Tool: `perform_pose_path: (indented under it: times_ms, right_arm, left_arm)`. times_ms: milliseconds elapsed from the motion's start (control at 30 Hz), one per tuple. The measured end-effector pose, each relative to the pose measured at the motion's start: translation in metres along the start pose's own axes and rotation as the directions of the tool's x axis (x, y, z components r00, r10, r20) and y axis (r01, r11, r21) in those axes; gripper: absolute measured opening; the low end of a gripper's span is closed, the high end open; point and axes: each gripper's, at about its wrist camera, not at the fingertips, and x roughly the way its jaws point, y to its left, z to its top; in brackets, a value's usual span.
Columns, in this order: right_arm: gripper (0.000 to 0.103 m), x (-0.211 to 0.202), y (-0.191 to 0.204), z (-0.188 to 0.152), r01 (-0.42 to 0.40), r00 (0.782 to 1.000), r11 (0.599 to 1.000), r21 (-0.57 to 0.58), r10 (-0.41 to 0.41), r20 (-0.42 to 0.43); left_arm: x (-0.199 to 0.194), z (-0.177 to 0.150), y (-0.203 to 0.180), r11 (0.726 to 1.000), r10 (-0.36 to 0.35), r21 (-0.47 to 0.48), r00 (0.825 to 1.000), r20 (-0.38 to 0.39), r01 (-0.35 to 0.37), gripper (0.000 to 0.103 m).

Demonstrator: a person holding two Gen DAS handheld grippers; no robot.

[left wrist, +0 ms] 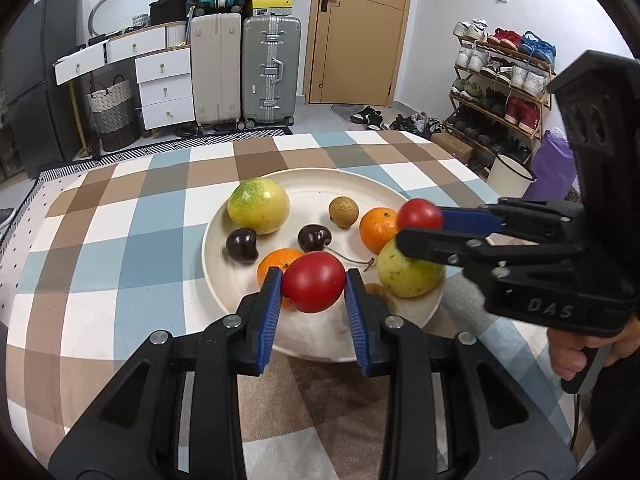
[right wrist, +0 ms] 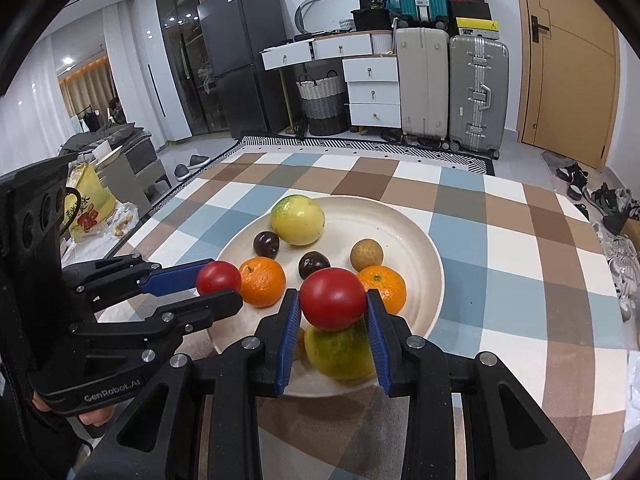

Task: Organize fruits
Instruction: 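Carry both red tomatoes onto the plate and open both grippers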

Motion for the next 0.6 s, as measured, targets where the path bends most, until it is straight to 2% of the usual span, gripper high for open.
perform_pose_path:
  times_ms: [267, 400, 600]
  right_arm:
    - [0.033, 0.013, -0.002, 0.007, -0.002, 1.000, 1.000, 0.010, 0.002, -0.001]
    - [0.036, 0.010, -0.004, 0.007, -0.002, 1.000, 1.000, 0.017, 0.002, 0.016]
    - [0.052, -0.002, -0.008, 0.003, 0.012, 0.999, 1.000, 0.024, -0.013, 0.030]
  left_arm:
    - [0.010, 0.006, 0.002, 1.000, -0.018, -0.006, 1.000, -0.009, 0.018, 0.029]
    - [0.011, 0.008, 0.001, 0.999, -0.034, -0.011, 0.999, -0.012, 0.034, 0.029]
    - [0.005, 0.009, 0.001, 0.999, -0.028, -0.014, 1.000, 0.006, 0.028, 0.029]
